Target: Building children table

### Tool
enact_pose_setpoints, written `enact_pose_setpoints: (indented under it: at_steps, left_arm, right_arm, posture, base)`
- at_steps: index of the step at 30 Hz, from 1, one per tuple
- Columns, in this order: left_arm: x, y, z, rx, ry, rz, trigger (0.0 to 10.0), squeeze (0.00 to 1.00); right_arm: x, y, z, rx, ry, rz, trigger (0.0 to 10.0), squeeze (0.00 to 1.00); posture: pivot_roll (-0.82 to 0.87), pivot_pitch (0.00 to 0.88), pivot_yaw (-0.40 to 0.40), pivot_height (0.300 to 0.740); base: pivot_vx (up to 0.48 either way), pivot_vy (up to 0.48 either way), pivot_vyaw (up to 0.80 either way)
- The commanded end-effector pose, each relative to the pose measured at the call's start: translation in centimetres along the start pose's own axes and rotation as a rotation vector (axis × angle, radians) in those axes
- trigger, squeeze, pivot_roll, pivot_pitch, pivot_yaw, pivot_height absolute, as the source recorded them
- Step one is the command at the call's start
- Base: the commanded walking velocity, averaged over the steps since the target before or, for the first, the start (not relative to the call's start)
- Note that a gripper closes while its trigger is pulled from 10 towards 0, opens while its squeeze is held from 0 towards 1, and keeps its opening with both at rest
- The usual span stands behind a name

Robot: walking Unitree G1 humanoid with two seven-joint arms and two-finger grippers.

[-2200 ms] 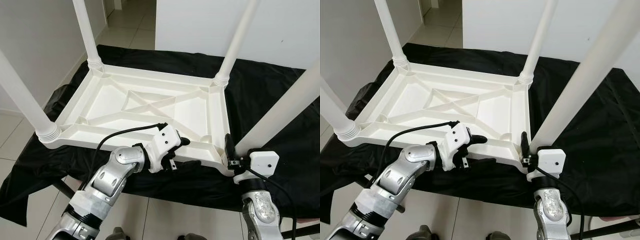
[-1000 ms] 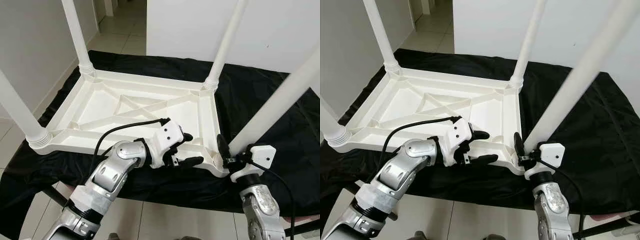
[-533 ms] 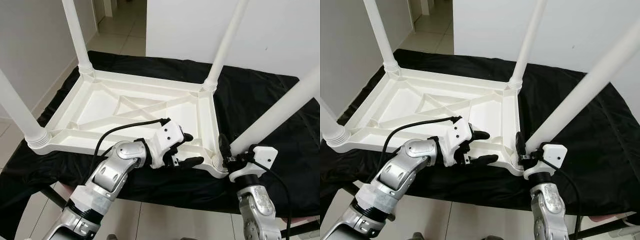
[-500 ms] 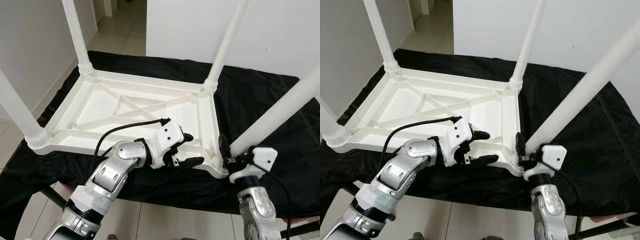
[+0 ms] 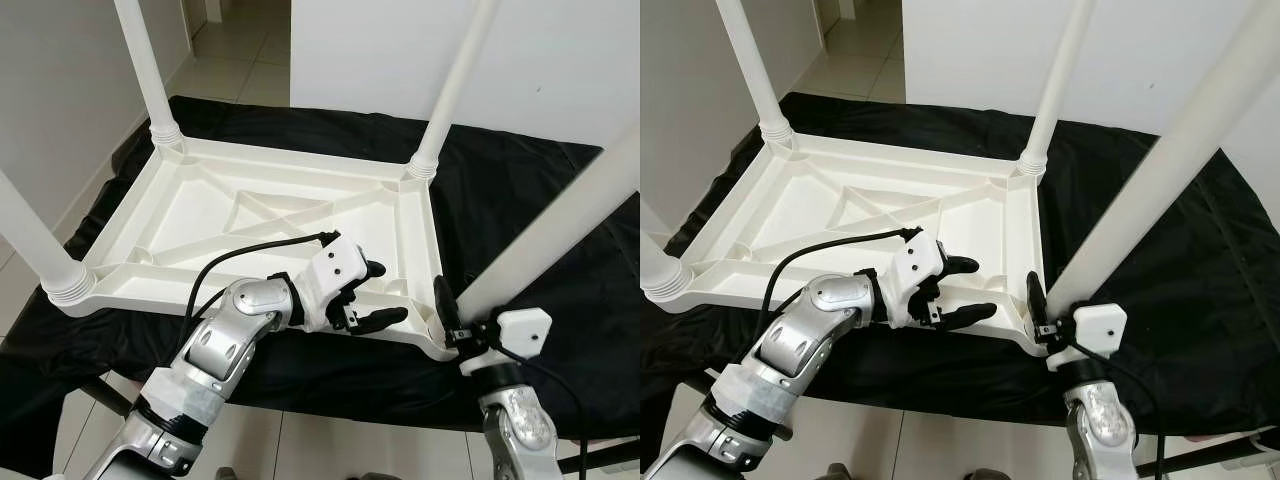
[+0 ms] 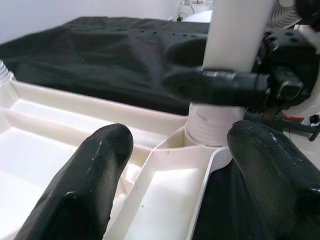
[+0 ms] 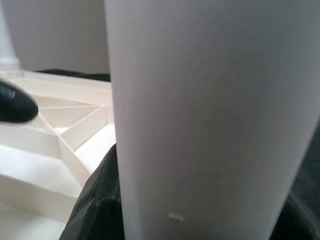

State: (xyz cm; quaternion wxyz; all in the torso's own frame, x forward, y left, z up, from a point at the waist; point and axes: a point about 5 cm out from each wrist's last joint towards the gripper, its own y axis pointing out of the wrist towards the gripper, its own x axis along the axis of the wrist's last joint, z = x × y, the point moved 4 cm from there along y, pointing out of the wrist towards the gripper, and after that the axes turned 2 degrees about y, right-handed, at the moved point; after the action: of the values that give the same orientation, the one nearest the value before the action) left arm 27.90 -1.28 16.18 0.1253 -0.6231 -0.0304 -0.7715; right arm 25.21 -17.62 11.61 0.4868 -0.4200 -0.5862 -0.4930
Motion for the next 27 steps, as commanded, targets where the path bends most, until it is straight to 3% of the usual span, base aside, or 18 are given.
enact_pose_setpoints:
  at_steps: [1, 10, 17, 27]
  left_arm:
    - [-0.3, 0.1, 0.2, 0.016, -0.007, 0.01, 10.0, 0.0]
    - [-0.2, 0.2, 0.4, 0.019, -0.004, 0.006, 10.0, 0.0]
    - [-0.2, 0.2, 0.4, 0.022, -0.002, 0.003, 10.0, 0.0]
    - [-0.1, 0.3, 0.2, 0.022, -0.002, -0.002, 10.0, 0.0]
  right_arm:
    - [-5.6, -1.7, 0.3, -0.003, 0.039, 0.297, 10.0, 0.0]
    - [-4.8, -0.6, -0.9, -0.014, 0.08, 0.309, 10.0, 0.0]
    - [-4.5, -0.2, -1.0, 0.019, 0.079, 0.319, 10.0, 0.0]
    - [-4.8, -0.1, -1.3, -0.02, 0.16, 0.341, 10.0, 0.0]
  posture:
    - [0.0, 0.021, 0.001, 0.74]
    - [0.01, 0.01, -0.005, 0.74]
    - [0.01, 0.003, -0.011, 0.74]
    - [0.01, 0.0, -0.017, 0.74]
  base:
    - [0.0, 0.0, 0.0]
    - [0.0, 0.0, 0.0]
    - [0.0, 0.0, 0.0]
    - [0.0, 0.0, 0.0]
